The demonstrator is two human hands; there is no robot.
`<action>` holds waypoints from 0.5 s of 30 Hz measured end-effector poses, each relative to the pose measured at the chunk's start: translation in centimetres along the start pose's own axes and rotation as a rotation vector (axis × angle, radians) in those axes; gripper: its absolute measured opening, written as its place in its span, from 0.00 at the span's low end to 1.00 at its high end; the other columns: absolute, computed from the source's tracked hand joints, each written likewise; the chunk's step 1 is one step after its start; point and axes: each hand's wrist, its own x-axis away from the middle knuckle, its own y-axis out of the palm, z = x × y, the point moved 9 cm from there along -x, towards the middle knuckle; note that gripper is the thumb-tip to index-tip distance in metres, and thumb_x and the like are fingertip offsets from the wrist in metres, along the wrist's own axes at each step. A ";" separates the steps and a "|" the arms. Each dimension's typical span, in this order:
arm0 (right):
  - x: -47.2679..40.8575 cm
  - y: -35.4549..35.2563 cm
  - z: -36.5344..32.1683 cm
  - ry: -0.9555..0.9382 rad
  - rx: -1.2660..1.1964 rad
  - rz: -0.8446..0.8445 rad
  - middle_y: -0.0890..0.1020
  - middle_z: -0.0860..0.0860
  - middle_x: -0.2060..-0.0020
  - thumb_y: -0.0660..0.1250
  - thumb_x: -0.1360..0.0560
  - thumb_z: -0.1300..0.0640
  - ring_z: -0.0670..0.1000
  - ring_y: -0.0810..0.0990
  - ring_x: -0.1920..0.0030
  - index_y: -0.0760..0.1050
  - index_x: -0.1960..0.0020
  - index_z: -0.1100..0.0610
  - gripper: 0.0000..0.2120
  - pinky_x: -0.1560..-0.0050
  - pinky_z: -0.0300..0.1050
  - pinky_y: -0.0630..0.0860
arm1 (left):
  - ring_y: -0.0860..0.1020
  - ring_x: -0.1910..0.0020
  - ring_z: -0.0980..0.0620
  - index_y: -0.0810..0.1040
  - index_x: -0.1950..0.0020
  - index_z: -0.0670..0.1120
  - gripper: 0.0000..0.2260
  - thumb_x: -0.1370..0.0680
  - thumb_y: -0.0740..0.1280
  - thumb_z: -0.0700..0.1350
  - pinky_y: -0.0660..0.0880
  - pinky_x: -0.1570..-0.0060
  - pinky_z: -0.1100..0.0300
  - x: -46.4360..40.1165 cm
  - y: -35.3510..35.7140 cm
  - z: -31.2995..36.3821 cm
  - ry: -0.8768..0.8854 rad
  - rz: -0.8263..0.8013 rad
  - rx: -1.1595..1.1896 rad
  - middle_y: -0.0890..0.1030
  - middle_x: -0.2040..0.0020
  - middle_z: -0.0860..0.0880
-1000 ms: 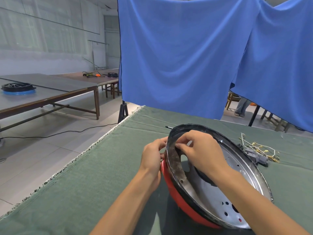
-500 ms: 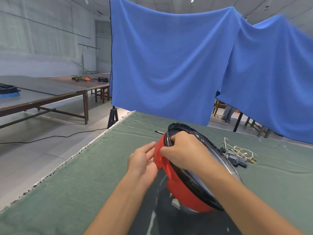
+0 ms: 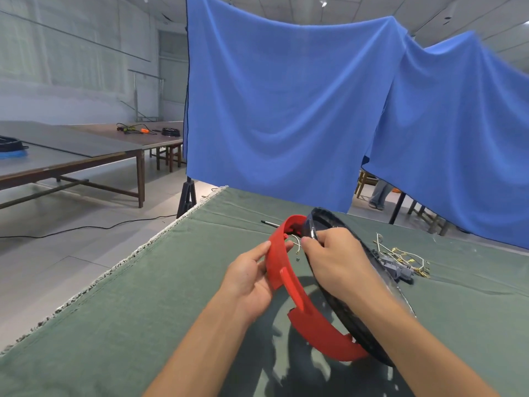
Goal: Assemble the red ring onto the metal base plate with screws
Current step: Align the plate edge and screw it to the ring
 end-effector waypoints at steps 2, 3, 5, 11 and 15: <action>0.1 -0.7 0.3 0.014 -0.015 -0.004 0.58 0.48 0.77 0.61 0.22 0.56 0.49 0.57 0.73 0.57 0.71 0.55 0.21 0.72 0.46 0.54 | 0.77 0.78 0.55 0.79 0.54 0.38 0.12 0.19 0.58 0.40 0.73 0.80 0.66 0.1 0.1 0.1 0.011 0.001 -0.012 0.82 0.61 0.42; 0.1 -1.2 0.4 0.022 -0.025 -0.008 0.59 0.48 0.77 0.61 0.22 0.56 0.50 0.57 0.73 0.59 0.70 0.56 0.20 0.71 0.46 0.54 | 0.77 0.79 0.55 0.79 0.54 0.38 0.12 0.18 0.58 0.40 0.73 0.80 0.66 0.2 0.3 0.2 0.025 0.000 -0.023 0.82 0.63 0.43; 0.0 -2.1 0.2 0.042 -0.037 -0.024 0.60 0.49 0.76 0.61 0.22 0.56 0.50 0.58 0.73 0.62 0.68 0.57 0.18 0.71 0.45 0.55 | 0.77 0.79 0.55 0.79 0.54 0.38 0.12 0.18 0.58 0.39 0.72 0.80 0.67 0.3 0.3 0.6 0.073 0.015 -0.038 0.82 0.67 0.44; -0.3 -4.3 -0.9 0.054 -0.077 -0.109 0.68 0.55 0.68 0.61 0.21 0.52 0.52 0.65 0.67 0.71 0.57 0.72 0.21 0.62 0.45 0.60 | 0.76 0.78 0.55 0.78 0.53 0.38 0.08 0.20 0.60 0.37 0.72 0.78 0.66 0.5 0.7 1.6 0.222 0.030 -0.102 0.79 0.68 0.44; -0.4 -4.9 -2.1 0.058 -0.096 -0.135 0.70 0.54 0.67 0.61 0.21 0.51 0.52 0.67 0.66 0.72 0.60 0.70 0.20 0.60 0.44 0.62 | 0.75 0.77 0.55 0.77 0.46 0.39 0.08 0.20 0.61 0.38 0.71 0.78 0.67 0.6 1.3 1.5 0.256 0.002 -0.146 0.79 0.68 0.46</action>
